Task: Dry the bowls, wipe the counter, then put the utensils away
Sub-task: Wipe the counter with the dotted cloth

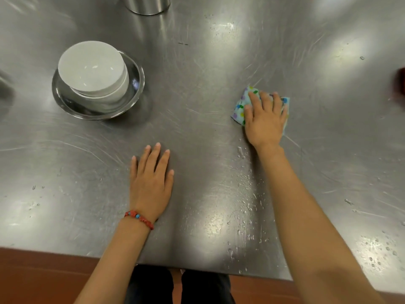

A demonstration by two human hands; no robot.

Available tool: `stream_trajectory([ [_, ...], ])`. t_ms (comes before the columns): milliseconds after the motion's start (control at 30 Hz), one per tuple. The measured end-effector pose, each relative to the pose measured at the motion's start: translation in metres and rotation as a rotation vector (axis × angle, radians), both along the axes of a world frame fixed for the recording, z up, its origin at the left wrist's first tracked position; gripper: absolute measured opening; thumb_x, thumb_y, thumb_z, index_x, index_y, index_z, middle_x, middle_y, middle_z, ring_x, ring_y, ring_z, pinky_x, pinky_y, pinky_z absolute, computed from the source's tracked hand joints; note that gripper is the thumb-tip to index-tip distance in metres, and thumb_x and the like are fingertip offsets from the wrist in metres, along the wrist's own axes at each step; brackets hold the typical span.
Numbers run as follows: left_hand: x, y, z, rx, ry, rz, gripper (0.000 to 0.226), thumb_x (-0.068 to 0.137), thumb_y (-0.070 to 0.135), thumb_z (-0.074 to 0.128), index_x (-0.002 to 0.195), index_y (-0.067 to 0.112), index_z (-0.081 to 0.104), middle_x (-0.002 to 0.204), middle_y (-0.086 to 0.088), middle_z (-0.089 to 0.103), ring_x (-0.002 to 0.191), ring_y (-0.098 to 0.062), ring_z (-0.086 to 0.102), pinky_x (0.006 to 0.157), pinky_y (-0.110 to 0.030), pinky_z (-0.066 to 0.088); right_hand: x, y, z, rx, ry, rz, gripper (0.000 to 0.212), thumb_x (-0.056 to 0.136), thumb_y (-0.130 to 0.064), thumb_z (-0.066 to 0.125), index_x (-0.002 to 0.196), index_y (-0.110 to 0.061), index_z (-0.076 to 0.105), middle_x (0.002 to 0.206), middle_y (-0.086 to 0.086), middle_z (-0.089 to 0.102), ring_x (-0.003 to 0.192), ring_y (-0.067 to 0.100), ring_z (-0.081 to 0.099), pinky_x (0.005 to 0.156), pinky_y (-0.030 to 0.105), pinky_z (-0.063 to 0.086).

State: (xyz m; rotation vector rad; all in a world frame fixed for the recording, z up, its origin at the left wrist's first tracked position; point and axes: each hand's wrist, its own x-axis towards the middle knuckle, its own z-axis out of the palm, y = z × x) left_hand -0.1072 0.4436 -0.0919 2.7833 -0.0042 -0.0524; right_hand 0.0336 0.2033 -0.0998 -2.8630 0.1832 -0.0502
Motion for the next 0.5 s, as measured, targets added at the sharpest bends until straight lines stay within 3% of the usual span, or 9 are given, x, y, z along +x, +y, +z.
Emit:
stream_trajectory([
  [167, -0.006, -0.027, -0.002, -0.014, -0.029, -0.058, 0.040, 0.087, 0.012, 0.056, 0.125, 0.001, 0.050, 0.135, -0.024, 0.045, 0.128, -0.042, 0.037, 0.104, -0.060, 0.025, -0.046, 0.054, -0.004, -0.010, -0.048, 0.319, 0.042, 0.096, -0.038, 0.032, 0.137, -0.027, 0.039, 0.146, 0.000, 0.038, 0.141, 0.025, 0.018, 0.113, 0.046, 0.005],
  [267, -0.008, -0.032, -0.005, -0.006, -0.020, -0.068, 0.040, 0.090, 0.018, 0.049, 0.127, 0.002, 0.049, 0.137, -0.023, 0.044, 0.129, -0.041, 0.036, 0.106, -0.059, 0.023, -0.039, 0.033, -0.002, 0.004, -0.032, 0.424, 0.042, 0.097, -0.038, 0.032, 0.137, -0.028, 0.039, 0.145, 0.000, 0.039, 0.141, 0.024, 0.019, 0.113, 0.045, 0.008],
  [400, -0.008, -0.024, -0.003, -0.009, 0.012, -0.090, 0.053, 0.089, 0.033, 0.028, 0.129, 0.005, 0.046, 0.140, -0.020, 0.041, 0.131, -0.037, 0.034, 0.108, -0.055, 0.021, -0.020, -0.032, -0.001, 0.006, -0.033, 0.130, 0.042, 0.098, -0.037, 0.030, 0.138, -0.027, 0.036, 0.147, 0.003, 0.035, 0.141, 0.025, 0.015, 0.114, 0.045, 0.008],
  [500, -0.008, -0.025, -0.003, -0.007, -0.009, -0.105, 0.047, 0.090, 0.029, 0.037, 0.128, 0.004, 0.048, 0.137, -0.021, 0.044, 0.129, -0.039, 0.037, 0.106, -0.057, 0.025, -0.023, -0.028, 0.002, -0.010, -0.001, -0.039, 0.044, 0.098, -0.036, 0.029, 0.140, -0.027, 0.034, 0.150, 0.002, 0.031, 0.142, 0.025, 0.012, 0.115, 0.048, 0.004],
])
